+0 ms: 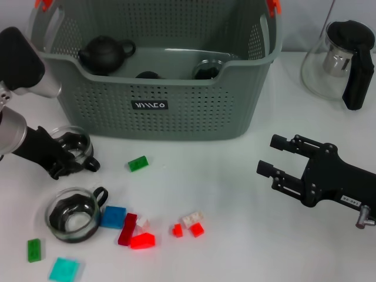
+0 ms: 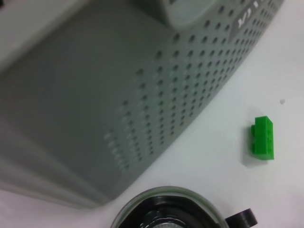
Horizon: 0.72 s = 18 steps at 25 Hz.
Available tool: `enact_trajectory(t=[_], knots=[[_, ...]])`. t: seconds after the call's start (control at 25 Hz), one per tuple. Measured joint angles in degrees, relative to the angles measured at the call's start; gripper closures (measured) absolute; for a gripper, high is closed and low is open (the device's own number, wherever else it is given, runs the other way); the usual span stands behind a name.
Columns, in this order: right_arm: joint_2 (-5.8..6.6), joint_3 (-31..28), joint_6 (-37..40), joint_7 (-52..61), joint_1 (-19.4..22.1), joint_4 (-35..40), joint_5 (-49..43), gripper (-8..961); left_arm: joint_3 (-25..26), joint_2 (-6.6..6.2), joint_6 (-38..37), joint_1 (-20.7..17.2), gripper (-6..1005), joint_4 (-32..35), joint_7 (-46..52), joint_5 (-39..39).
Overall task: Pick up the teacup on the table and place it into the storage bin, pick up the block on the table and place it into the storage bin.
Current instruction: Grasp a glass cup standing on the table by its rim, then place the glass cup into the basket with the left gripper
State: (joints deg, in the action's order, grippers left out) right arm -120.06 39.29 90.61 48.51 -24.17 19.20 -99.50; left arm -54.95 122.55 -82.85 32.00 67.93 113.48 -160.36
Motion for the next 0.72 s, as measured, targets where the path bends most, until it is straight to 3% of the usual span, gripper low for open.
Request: enact_trajectory(t=[0.16,0.36,0.6,0.72], knots=[[0.0,0.0,0.0,0.0,0.0,-0.04,0.0,315,0.78,-0.04,-0.07,0.12,830,0.3,0.04,0.25],[0.03,0.0,-0.06,0.0,0.0,-0.04,0.0,315,0.82,-0.04,-1.1,0.15,958,1.02,-0.06,0.28],[0.09,0.0,-0.09,0.0,0.0,-0.04,0.01,315,1.13,-0.33,-4.27,-0.09,950,2.68,-0.75,1.56],[0.1,0.0,-0.09,0.0,0.0,-0.04,0.01,315,4.47,-1.01,-10.59,-0.09,946,6.61,-2.38,4.9]])
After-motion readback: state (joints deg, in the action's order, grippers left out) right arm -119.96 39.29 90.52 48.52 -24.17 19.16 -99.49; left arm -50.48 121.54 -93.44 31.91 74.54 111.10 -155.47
